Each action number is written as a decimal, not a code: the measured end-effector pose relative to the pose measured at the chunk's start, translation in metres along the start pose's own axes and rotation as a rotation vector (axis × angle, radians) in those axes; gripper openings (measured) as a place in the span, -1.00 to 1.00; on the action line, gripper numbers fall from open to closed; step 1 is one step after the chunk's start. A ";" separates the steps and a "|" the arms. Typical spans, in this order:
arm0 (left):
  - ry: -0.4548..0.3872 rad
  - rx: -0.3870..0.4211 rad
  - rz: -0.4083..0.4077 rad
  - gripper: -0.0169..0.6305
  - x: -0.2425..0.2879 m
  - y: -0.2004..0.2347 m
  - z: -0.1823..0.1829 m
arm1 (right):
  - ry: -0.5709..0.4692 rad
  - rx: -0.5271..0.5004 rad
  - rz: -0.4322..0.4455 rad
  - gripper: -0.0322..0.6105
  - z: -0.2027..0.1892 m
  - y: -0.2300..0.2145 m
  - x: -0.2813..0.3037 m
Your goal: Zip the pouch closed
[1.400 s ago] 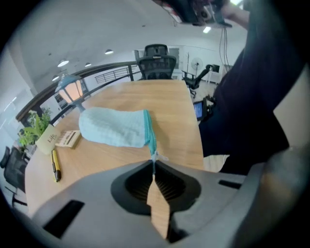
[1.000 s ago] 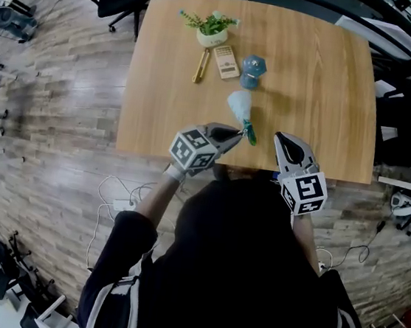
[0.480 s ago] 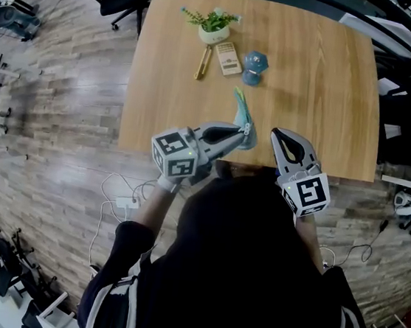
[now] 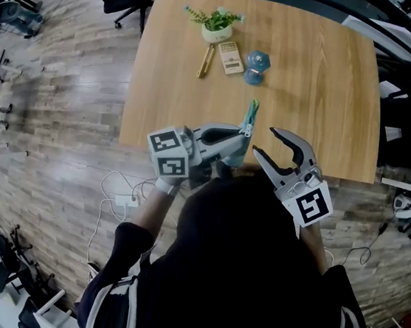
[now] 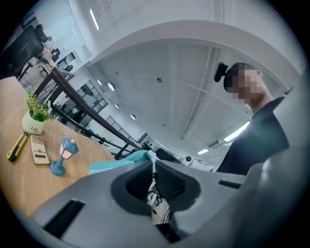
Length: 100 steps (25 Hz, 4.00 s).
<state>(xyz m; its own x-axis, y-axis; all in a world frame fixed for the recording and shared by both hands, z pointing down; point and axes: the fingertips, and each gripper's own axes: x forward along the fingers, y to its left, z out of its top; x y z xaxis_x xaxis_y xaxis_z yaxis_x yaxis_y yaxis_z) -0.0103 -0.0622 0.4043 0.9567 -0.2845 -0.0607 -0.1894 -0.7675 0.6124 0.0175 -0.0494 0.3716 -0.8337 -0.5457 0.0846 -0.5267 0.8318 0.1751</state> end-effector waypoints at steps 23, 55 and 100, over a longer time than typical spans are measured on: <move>0.142 0.540 0.235 -0.91 0.008 -0.021 -0.005 | 0.363 -0.728 -0.087 -0.57 -0.011 0.019 0.010; 0.243 0.768 0.310 -0.91 0.017 -0.030 -0.016 | 0.333 -0.652 -0.098 -0.85 -0.004 0.024 -0.004; 0.425 0.995 0.388 -0.91 -0.002 -0.059 -0.035 | 0.519 -0.166 -0.523 -0.85 -0.051 -0.085 -0.061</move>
<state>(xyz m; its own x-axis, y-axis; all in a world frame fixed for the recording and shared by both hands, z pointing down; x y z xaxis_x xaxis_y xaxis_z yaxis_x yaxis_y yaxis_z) 0.0066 0.0042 0.3958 0.7571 -0.5293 0.3829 -0.3970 -0.8382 -0.3739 0.1222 -0.0920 0.4012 -0.2755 -0.8769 0.3939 -0.7661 0.4478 0.4610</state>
